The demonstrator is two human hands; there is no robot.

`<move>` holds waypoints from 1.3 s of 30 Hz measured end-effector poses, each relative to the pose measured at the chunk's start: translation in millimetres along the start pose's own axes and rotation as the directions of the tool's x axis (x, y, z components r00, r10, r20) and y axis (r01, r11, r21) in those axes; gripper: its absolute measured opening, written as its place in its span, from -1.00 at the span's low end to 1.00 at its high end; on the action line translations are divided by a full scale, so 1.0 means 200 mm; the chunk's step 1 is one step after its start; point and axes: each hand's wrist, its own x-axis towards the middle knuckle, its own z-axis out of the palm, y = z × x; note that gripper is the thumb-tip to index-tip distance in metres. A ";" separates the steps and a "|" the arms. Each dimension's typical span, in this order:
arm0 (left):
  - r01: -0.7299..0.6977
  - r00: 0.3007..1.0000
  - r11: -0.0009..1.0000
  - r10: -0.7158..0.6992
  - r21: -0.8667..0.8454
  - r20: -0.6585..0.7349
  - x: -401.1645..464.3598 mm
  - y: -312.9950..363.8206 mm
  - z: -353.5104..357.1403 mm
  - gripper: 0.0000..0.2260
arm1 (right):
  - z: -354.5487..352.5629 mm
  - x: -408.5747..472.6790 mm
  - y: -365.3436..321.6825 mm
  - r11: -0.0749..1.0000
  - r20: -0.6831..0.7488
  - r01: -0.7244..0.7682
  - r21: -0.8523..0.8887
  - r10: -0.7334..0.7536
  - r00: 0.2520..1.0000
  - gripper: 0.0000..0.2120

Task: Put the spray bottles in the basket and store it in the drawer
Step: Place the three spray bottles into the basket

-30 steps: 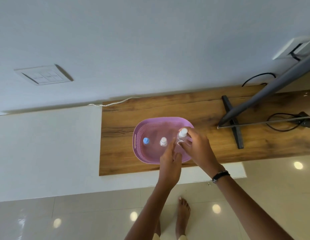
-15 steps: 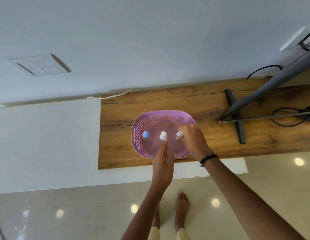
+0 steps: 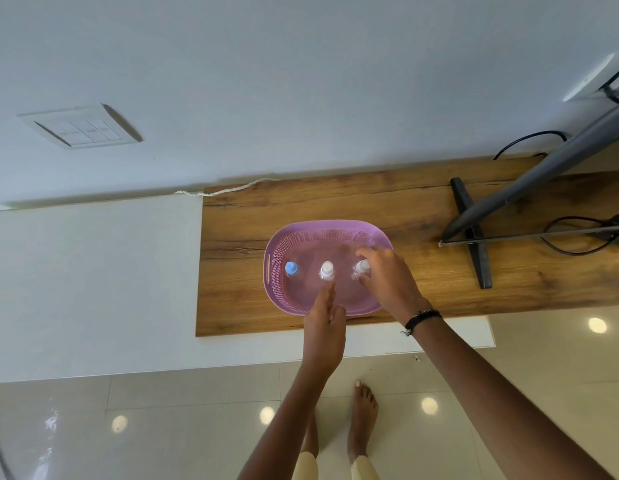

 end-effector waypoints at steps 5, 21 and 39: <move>-0.016 1.000 1.000 0.016 -0.001 -0.005 -0.01 0.02 0.00 -0.57 | -0.05 -0.05 0.00 0.998 -0.075 0.052 0.028 -0.050 0.996 -0.58; -0.145 0.982 0.987 0.152 0.065 -0.116 -0.23 -0.02 0.13 -0.70 | -0.07 -0.49 0.13 0.963 -0.260 0.109 0.248 -0.043 0.965 -0.76; -0.143 0.979 0.877 0.059 0.459 0.193 -0.43 -0.43 0.22 -0.64 | 0.36 -1.01 0.51 0.879 -0.016 -0.271 0.392 0.301 0.954 -0.74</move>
